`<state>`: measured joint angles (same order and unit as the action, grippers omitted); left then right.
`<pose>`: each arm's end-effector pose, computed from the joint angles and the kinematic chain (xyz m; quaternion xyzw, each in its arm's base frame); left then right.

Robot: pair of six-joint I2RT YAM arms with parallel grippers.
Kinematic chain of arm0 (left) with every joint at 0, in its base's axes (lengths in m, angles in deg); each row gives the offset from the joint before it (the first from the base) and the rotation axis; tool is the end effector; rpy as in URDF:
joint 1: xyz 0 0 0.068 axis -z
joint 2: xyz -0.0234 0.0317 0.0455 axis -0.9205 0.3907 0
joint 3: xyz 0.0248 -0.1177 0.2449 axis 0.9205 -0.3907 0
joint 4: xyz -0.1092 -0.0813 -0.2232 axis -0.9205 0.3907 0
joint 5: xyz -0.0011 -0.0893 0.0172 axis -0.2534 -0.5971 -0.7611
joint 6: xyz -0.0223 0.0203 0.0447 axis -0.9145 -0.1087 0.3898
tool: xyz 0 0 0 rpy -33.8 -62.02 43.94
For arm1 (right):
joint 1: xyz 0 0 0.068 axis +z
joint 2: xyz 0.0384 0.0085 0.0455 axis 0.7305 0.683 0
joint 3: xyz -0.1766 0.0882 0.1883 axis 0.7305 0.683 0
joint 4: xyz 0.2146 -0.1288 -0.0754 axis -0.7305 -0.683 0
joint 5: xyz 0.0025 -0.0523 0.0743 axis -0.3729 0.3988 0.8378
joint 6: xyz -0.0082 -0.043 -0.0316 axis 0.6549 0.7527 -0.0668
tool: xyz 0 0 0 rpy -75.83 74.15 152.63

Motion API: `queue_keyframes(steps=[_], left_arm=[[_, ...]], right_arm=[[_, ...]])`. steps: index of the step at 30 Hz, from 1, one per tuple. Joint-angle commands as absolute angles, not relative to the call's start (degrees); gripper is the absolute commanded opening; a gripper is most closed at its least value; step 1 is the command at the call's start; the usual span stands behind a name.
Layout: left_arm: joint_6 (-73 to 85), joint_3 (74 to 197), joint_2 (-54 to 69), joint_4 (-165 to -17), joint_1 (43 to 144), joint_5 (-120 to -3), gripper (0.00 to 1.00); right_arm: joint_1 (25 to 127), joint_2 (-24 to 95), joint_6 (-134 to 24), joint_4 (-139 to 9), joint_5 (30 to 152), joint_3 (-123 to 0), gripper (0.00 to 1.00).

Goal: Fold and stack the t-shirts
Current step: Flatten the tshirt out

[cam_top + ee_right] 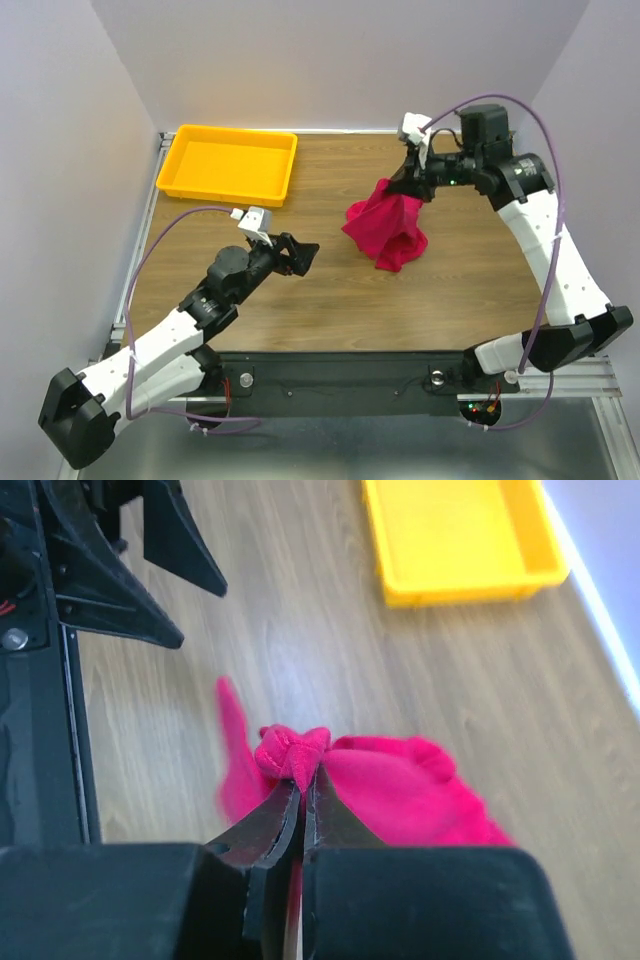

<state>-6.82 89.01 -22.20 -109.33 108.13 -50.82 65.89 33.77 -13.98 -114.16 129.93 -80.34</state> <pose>0.1488 -0.1281 0.2744 0.0877 0.7011 -0.3724 0.6018 0.2488 0.1130 0.4400 -0.5297 0.6424 0.2925 0.4703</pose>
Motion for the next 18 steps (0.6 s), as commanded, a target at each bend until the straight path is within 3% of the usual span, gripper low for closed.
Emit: queue_keyframes(steps=[1,5,10,18], left_arm=[[4.25,88.79,-25.24,-119.85,107.87,-55.95,0.91],[9.44,86.25,-25.68,-125.30,107.87,-60.35,0.92],[12.70,83.25,-21.04,-139.59,107.87,-68.68,0.92],[12.53,94.93,5.41,-145.61,108.57,-77.14,0.92]], right_arm=[[61.97,33.87,-8.38,-121.46,138.69,-92.25,0.01],[55.81,33.44,-14.41,-120.51,135.10,-99.65,0.01],[52.11,31.85,-18.39,-116.99,130.34,-98.61,0.01],[51.50,30.97,-21.12,-115.14,131.48,-95.53,0.01]])
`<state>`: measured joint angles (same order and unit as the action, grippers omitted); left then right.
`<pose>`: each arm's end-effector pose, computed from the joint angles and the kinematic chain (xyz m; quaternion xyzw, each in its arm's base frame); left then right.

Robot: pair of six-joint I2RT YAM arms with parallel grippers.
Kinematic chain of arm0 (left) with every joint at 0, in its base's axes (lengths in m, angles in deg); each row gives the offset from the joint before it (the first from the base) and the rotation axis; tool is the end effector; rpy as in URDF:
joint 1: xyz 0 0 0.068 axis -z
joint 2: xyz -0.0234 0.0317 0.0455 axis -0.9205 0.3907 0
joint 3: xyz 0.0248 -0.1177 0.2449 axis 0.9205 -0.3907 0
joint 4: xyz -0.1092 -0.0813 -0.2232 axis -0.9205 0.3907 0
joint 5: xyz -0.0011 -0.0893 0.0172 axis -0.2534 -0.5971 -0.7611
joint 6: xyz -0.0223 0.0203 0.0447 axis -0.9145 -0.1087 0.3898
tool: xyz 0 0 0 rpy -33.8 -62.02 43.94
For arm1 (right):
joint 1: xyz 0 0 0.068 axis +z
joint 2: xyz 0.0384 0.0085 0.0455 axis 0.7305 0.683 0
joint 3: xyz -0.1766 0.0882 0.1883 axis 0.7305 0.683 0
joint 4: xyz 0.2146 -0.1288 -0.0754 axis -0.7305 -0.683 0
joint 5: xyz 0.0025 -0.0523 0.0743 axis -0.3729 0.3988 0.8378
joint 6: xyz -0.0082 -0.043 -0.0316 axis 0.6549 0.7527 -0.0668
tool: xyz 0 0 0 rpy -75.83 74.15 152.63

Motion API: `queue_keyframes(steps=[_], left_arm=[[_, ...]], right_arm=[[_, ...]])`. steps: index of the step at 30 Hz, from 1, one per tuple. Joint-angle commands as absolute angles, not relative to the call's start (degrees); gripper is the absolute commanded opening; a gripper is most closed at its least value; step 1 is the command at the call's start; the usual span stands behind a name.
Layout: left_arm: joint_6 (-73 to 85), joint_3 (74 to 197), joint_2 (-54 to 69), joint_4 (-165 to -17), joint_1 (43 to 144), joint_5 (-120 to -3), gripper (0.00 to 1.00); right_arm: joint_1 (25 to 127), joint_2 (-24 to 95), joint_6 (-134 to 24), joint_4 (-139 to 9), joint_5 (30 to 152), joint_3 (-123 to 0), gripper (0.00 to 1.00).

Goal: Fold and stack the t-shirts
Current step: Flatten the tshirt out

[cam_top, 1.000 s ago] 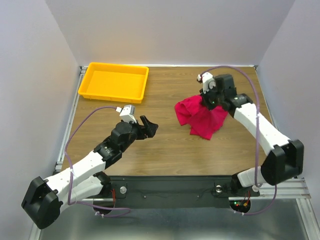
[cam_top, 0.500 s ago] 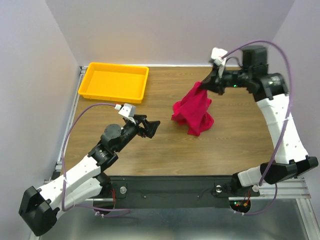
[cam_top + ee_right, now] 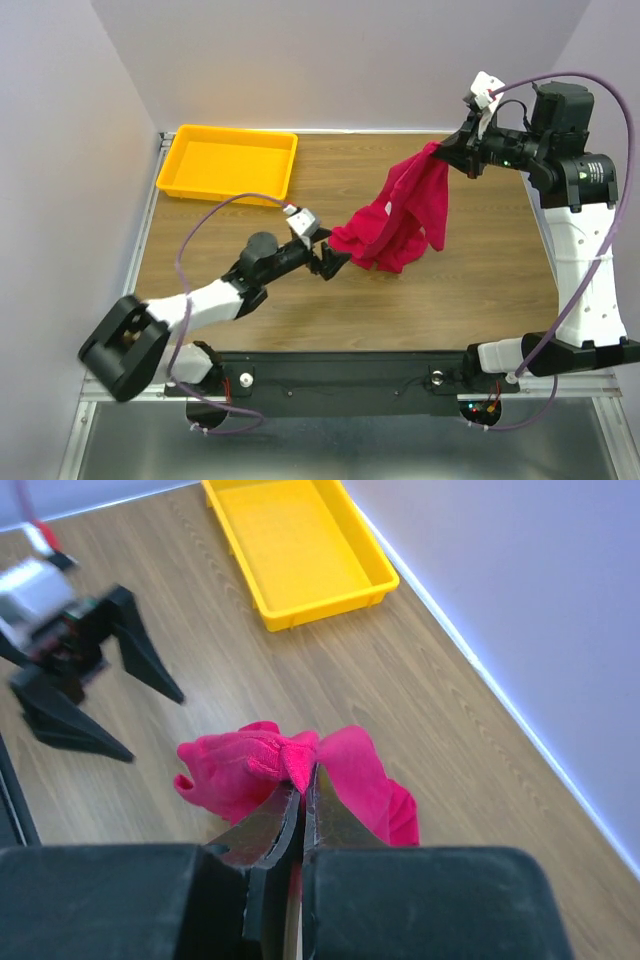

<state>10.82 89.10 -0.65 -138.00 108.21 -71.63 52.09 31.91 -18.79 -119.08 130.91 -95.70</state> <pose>0.1793 -0.1721 0.2525 0.3076 0.5875 -0.3997 0.6328 0.2237 0.0468 0.5167 -0.4422 0.6565 0.2223 0.5693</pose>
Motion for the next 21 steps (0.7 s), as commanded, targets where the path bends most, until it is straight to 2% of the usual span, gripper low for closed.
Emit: queue_keyframes(steps=[1,6,15,21], left_arm=[[12.44,95.98,7.43,-146.13,108.66,-77.58,0.91],[9.81,101.79,16.49,-148.07,109.27,-82.58,0.92],[6.99,98.28,16.68,-152.20,111.39,-85.76,0.91],[8.57,105.82,24.32,-142.74,112.00,-83.66,0.73]], right_arm=[[51.50,30.89,-21.12,-115.14,131.40,-95.27,0.01],[51.32,30.01,-21.65,-114.35,129.56,-93.51,0.01],[51.15,29.92,-23.58,-112.59,124.71,-91.66,0.00],[51.15,30.27,-24.38,-112.15,125.25,-91.83,0.01]])
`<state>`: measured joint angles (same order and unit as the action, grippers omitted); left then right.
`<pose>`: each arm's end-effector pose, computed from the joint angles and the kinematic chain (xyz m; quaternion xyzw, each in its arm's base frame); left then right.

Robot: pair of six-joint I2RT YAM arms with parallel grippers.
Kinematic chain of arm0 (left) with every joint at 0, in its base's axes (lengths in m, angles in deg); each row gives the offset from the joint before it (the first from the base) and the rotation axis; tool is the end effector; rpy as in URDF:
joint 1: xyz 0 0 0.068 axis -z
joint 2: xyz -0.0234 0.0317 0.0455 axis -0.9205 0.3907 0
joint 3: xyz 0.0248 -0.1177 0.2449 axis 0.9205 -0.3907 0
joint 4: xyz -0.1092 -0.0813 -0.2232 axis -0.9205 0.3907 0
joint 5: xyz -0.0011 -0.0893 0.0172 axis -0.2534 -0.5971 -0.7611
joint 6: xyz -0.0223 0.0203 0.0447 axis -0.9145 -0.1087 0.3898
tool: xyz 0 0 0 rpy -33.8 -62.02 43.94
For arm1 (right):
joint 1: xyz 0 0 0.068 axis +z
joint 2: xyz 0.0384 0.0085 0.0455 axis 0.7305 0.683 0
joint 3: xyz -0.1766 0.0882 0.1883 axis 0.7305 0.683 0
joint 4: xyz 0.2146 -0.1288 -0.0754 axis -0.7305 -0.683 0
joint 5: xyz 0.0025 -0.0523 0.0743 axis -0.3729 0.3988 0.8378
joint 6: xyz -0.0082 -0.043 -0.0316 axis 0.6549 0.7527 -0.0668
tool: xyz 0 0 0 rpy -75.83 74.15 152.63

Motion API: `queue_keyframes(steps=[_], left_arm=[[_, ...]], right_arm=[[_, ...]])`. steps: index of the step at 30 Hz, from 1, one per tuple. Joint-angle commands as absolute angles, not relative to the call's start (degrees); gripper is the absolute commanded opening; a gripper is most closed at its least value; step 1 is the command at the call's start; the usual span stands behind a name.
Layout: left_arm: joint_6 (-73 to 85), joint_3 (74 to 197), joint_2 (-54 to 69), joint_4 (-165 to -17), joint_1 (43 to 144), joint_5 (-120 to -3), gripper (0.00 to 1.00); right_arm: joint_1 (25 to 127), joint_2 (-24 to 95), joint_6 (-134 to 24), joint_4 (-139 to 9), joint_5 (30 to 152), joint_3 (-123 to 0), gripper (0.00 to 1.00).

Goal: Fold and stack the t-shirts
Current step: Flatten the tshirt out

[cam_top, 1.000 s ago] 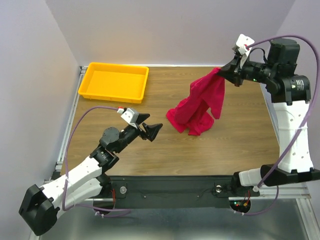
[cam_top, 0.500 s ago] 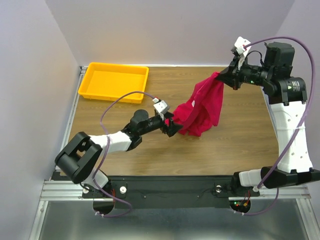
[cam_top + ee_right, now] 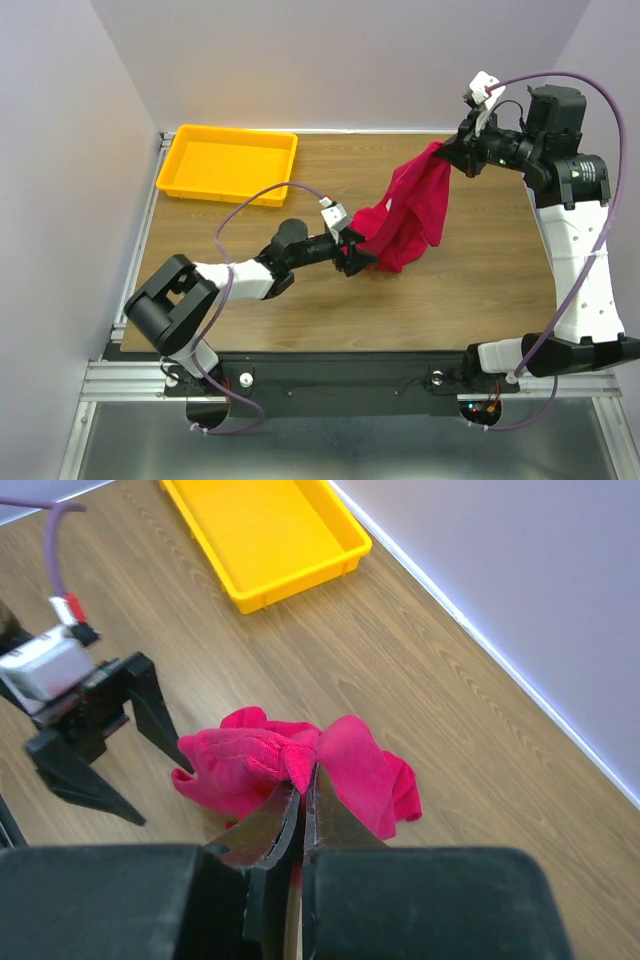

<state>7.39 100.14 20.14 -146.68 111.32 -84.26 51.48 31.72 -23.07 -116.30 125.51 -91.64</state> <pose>0.2125 -0.2333 0.2343 0.3790 0.5567 -0.4890 0.5543 0.2368 0.0430 0.5017 -0.3927 0.7010 0.2063 0.5584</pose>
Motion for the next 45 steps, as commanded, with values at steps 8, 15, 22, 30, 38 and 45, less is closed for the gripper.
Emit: queue_keyframes(steps=[8,15,22,30,38,45], left_arm=[[14.97,118.37,30.56,-133.23,112.71,-65.92,0.00],[17.45,147.33,42.31,-124.35,111.74,-58.16,0.00],[17.28,182.01,57.63,-121.53,111.74,-63.08,0.00],[26.50,179.61,48.61,-124.51,108.85,-62.73,0.00],[24.40,141.31,32.96,-127.95,96.12,-71.50,0.00],[26.24,128.70,31.89,-122.86,93.37,-76.44,0.00]], right_arm=[[51.06,29.39,-25.77,-109.87,114.54,-88.41,0.01],[49.39,30.00,-30.87,-97.66,86.25,-88.84,0.01],[47.19,32.73,-33.08,-92.99,79.88,-102.89,0.01],[44.03,30.72,-25.90,-110.33,111.82,-111.20,0.01],[45.07,19.65,3.43,-131.47,150.20,-72.77,0.01],[70.87,17.61,-8.28,-113.94,135.45,-47.90,0.01]])
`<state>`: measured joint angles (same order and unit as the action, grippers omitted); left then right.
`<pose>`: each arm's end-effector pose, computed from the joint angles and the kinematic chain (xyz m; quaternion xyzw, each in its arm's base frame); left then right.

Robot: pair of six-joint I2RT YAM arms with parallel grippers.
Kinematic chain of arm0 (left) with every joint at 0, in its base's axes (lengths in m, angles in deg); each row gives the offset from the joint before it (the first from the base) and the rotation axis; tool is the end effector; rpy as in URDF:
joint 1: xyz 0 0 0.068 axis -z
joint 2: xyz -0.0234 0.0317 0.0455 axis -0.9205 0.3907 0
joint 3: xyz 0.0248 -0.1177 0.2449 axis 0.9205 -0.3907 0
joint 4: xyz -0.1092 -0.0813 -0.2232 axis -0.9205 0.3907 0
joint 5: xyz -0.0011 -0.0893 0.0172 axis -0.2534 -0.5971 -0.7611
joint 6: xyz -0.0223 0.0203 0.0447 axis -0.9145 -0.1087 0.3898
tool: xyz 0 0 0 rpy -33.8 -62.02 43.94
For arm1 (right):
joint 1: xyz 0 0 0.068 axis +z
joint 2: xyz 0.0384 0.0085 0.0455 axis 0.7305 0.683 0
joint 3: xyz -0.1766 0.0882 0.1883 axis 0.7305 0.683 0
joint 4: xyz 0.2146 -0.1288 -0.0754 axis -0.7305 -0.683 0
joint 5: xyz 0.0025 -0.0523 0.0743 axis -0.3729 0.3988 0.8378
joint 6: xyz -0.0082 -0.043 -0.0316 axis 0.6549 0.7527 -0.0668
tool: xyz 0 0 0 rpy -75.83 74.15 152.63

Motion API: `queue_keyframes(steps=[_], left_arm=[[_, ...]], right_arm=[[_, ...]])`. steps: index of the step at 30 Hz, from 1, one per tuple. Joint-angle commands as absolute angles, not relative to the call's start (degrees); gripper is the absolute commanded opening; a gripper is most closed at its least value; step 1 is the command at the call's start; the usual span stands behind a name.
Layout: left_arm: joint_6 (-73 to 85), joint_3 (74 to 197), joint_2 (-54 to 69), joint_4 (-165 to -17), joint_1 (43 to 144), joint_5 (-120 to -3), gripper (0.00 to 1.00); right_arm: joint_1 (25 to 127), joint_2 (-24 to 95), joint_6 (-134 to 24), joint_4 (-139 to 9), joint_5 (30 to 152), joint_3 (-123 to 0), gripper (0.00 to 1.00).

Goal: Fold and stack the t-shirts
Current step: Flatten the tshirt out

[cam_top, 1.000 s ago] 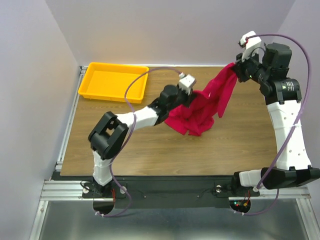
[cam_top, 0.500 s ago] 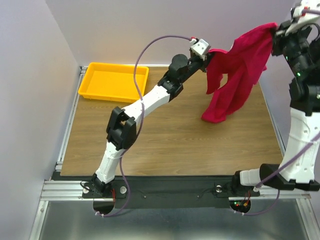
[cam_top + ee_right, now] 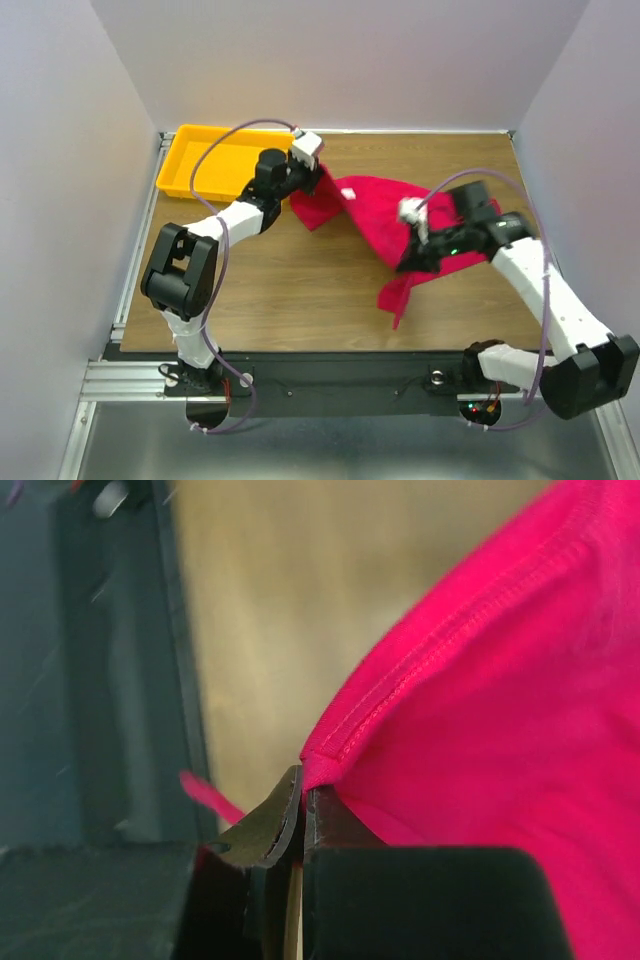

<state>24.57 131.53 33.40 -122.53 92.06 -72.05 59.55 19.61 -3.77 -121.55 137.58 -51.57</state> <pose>0.3735 -0.1875 0.2879 0.3032 0.6374 -0.2259 0.6713 0.1938 0.0732 0.3374 -0.5230 0.6840 0.3520 0.3669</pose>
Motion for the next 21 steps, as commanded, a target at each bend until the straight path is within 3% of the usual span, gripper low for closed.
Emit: queue_keyframes(steps=[1,7,9,10,11,15,16,17,18,19,21], left_arm=[[26.33,128.17,31.97,-122.41,93.37,-76.62,0.00],[27.21,125.53,30.57,-120.31,93.28,-74.07,0.02],[27.56,125.35,29.17,-119.51,93.19,-71.62,0.12],[27.56,125.26,28.55,-118.55,92.93,-69.61,0.24],[27.47,125.00,27.76,-118.37,92.84,-68.28,0.29],[26.77,121.67,20.40,-117.93,92.05,-63.88,0.50],[26.68,121.14,18.89,-118.19,91.88,-63.53,0.51],[26.68,119.65,16.01,-118.28,91.79,-63.44,0.65],[26.77,119.03,14.67,-118.45,91.87,-63.52,0.67],[26.77,118.41,13.44,-118.71,91.87,-63.61,0.80],[26.16,116.31,9.85,-118.72,91.87,-63.79,0.81]], right_arm=[[72.57,18.74,-8.55,-113.12,135.00,-47.28,0.01],[84.97,31.22,-9.52,-110.31,132.36,-50.60,0.01],[88.30,35.95,-10.49,-109.52,134.02,-51.93,0.01],[89.10,37.55,-10.84,-109.43,136.03,-53.32,0.03],[89.90,39.04,-10.93,-109.51,136.66,-54.21,0.20],[90.96,40.56,-9.09,-113.02,135.19,-58.43,0.69],[90.70,39.51,-9.26,-113.12,132.56,-59.05,0.73],[88.52,36.89,-9.52,-113.20,127.40,-59.40,0.80],[86.24,35.21,-9.70,-113.12,125.87,-59.40,0.83],[83.52,33.89,-10.13,-113.03,125.34,-59.49,0.85],[74.41,30.12,-11.10,-112.77,125.25,-59.14,0.90]])
